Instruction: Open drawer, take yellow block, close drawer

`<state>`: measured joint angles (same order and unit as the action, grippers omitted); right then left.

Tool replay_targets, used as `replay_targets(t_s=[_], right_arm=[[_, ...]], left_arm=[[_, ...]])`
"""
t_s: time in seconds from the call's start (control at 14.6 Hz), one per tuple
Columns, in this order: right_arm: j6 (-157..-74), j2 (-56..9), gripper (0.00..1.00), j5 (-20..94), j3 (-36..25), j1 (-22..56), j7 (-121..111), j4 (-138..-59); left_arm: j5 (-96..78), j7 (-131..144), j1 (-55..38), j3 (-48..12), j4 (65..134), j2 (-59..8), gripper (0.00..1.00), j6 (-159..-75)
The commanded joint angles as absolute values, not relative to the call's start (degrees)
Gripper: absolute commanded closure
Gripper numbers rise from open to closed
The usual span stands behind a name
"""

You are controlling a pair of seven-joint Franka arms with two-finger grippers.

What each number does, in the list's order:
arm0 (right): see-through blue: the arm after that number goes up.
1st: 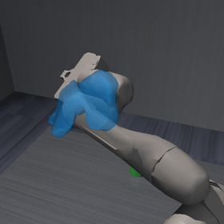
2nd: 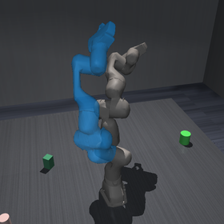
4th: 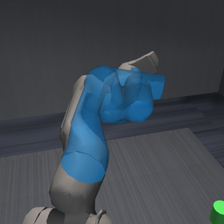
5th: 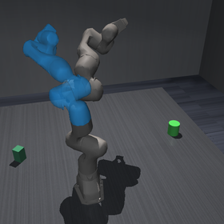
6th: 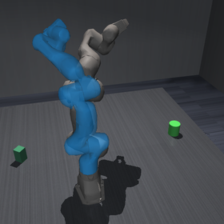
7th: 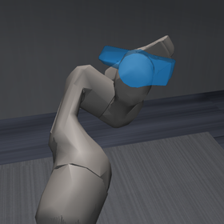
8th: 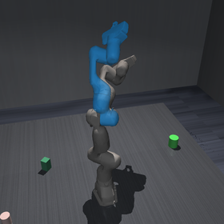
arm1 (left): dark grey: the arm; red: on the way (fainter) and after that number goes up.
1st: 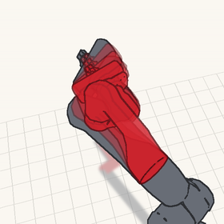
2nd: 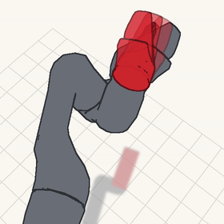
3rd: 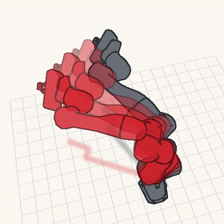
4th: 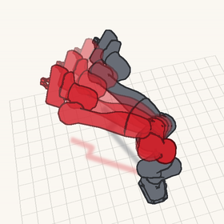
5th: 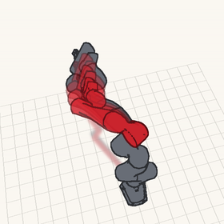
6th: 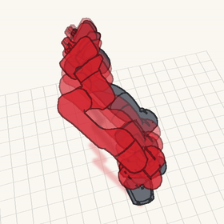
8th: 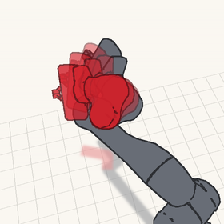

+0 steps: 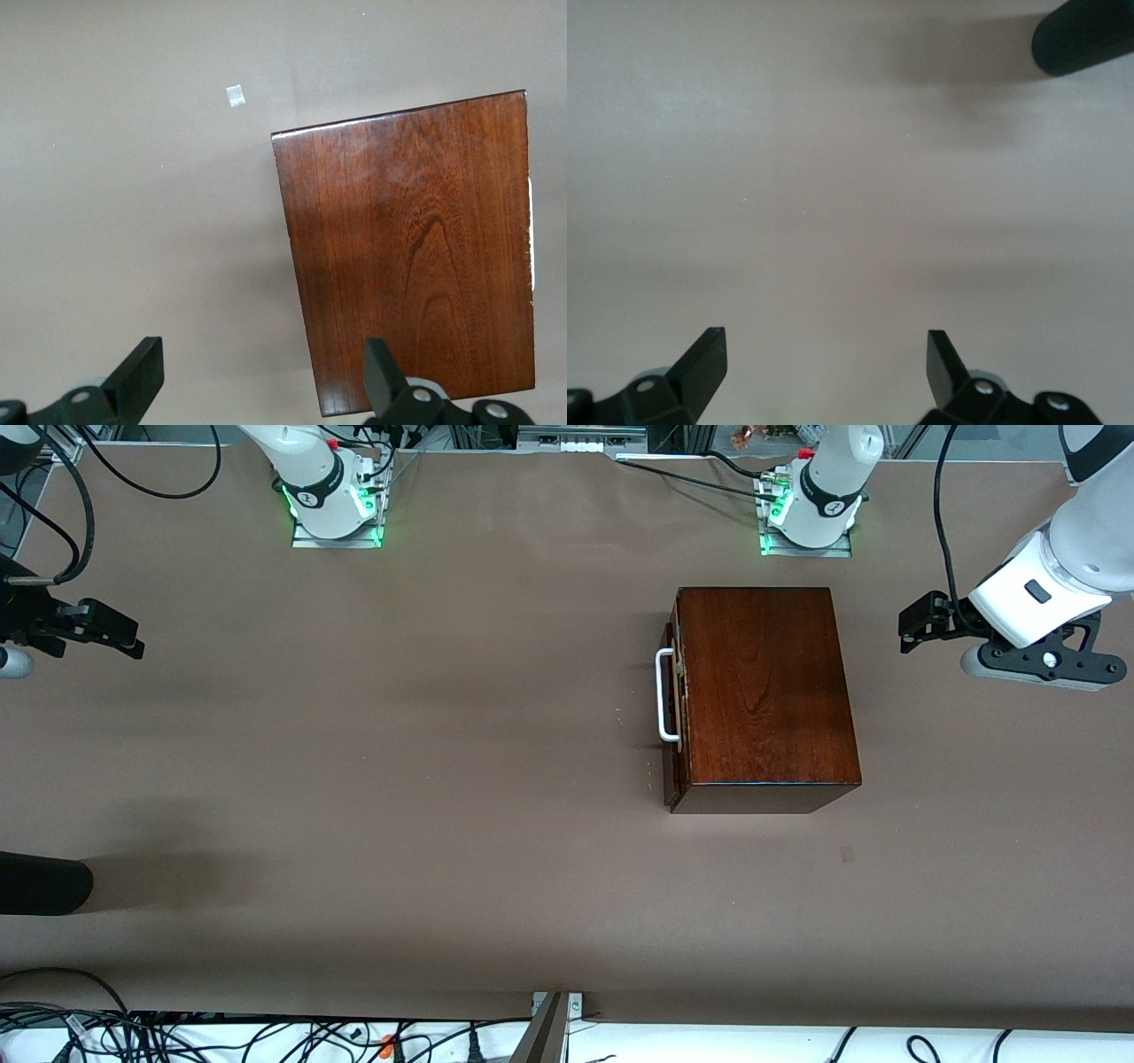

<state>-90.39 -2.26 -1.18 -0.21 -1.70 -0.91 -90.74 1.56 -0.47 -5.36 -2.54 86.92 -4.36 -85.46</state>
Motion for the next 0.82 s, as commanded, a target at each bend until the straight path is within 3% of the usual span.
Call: replay_targets(t_s=[0.0, 0.75], right_arm=[[-87.9, -0.7, 0.0, 0.0, 0.0, -1.9, 3.4, -90.5], [-86.9, 0.4, 0.0, -0.3, -0.9, -1.8, 1.8, -90.5]], left_arm=[[2.9, -1.6, -5.4, -2.6, 84.5, -5.5, 0.0, -84.0], [2.5, -1.6, -5.2, -2.1, 84.6, -5.8, 0.0, -84.1]])
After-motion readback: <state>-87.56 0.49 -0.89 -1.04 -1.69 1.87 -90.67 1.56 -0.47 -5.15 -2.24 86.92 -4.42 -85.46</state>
